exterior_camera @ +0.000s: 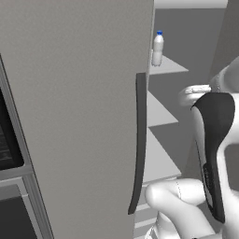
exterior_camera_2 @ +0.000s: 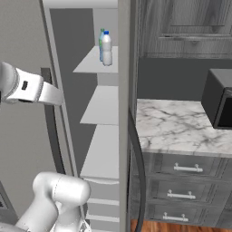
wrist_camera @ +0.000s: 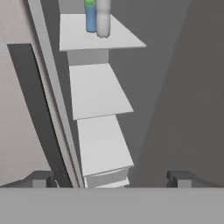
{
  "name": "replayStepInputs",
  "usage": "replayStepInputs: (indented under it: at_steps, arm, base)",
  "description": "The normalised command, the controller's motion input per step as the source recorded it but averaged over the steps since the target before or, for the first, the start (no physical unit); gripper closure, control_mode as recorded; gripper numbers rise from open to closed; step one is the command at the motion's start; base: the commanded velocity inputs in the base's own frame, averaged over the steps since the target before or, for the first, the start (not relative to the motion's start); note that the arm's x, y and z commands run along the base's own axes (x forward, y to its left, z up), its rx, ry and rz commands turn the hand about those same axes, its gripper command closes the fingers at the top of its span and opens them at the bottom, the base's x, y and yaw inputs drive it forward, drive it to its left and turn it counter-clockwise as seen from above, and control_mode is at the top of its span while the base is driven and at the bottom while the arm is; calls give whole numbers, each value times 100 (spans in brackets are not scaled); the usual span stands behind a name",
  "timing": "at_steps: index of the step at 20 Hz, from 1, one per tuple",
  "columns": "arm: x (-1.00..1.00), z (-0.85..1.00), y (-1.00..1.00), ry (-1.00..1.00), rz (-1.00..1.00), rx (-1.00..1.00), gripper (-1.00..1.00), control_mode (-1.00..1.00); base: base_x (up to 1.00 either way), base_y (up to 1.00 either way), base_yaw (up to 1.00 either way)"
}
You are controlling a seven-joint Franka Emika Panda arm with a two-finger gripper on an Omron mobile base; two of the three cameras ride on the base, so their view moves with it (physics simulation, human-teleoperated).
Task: Take the bottled waters from the counter and place them in the freezer to freeze. Close the freezer door after placing the bottles.
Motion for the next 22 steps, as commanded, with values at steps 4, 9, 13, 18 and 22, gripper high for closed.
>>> replayStepInputs:
  at_steps: [4,9,13,18,22]
  arm:
    - [-75,-37,0,0,0,15,-100,-100]
    - [-69,-39,0,0,0,15,-100,-100]
    - [-16,-37,1,8,0,2,-100,-100]
    - [0,-13,0,7,0,0,-100,-100]
    - [0,0,0,0,0,0,-100,-100]
  base:
    - [0,0,0]
    - [0,0,0]
    - [0,0,0]
    - [0,0,0]
    - [0,0,0]
